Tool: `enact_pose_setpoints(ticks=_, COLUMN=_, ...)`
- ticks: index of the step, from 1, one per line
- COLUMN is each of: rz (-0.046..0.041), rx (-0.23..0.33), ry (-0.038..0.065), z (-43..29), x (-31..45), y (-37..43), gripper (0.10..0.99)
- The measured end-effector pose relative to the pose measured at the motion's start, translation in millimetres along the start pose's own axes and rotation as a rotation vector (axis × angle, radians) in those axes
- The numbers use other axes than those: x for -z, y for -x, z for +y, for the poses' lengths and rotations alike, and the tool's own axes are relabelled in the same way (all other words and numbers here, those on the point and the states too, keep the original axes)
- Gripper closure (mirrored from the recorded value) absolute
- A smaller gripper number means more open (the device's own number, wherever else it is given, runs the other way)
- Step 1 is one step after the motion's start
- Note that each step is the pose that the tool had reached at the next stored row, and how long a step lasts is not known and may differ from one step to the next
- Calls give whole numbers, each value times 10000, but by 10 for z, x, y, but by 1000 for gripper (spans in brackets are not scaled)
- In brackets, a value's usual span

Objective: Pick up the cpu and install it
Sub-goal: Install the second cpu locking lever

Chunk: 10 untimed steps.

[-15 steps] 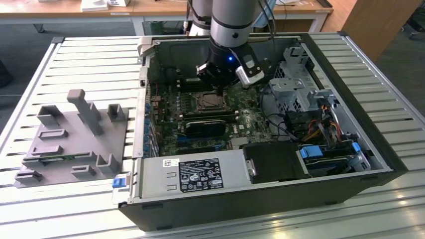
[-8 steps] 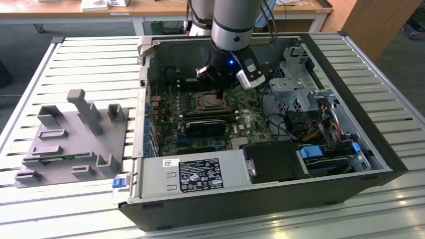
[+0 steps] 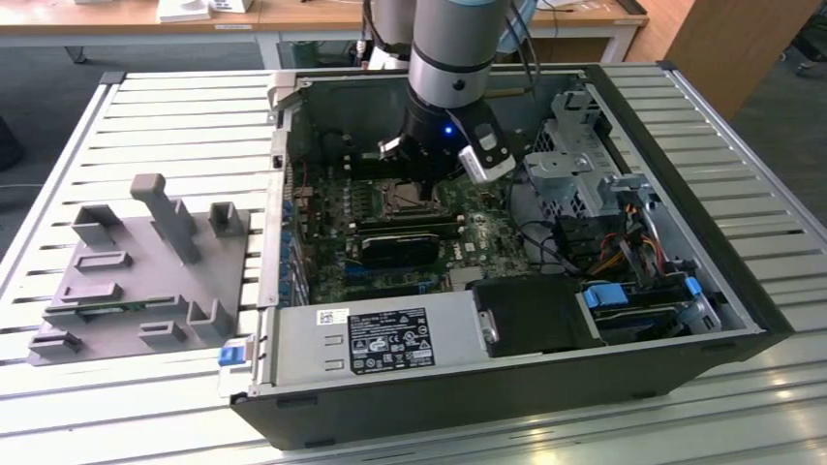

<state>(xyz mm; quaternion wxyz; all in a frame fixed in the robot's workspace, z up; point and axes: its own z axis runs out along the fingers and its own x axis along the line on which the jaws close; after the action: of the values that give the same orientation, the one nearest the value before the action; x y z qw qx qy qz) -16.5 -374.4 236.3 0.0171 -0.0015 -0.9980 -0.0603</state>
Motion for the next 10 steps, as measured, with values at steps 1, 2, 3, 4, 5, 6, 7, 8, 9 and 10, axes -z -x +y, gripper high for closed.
enact_pose_setpoints(ticks=1, rz=0, rx=0, ry=1, z=-8, x=-1, y=-19, gripper=980)
enact_pose_setpoints(ticks=2, rz=0, rx=-1, ry=1, z=-17, x=-1, y=-37, gripper=980)
enact_pose_setpoints(ticks=3, rz=-1, rx=0, ry=2, z=-24, x=-2, y=-55, gripper=980)
enact_pose_setpoints(ticks=4, rz=-1, rx=-1, ry=2, z=-31, x=-3, y=-72, gripper=980)
enact_pose_setpoints(ticks=5, rz=0, rx=0, ry=2, z=-38, x=-3, y=-91, gripper=980)
enact_pose_setpoints(ticks=6, rz=0, rx=0, ry=2, z=-43, x=-4, y=-108, gripper=980)
enact_pose_setpoints(ticks=7, rz=-1, rx=0, ry=2, z=-47, x=-5, y=-128, gripper=980)
enact_pose_setpoints(ticks=8, rz=-1, rx=1, ry=1, z=-50, x=-5, y=-146, gripper=980)
enact_pose_setpoints(ticks=9, rz=0, rx=0, ry=1, z=-53, x=-6, y=-161, gripper=980)
enact_pose_setpoints(ticks=10, rz=-1, rx=-1, ry=3, z=-54, x=-7, y=-173, gripper=980)
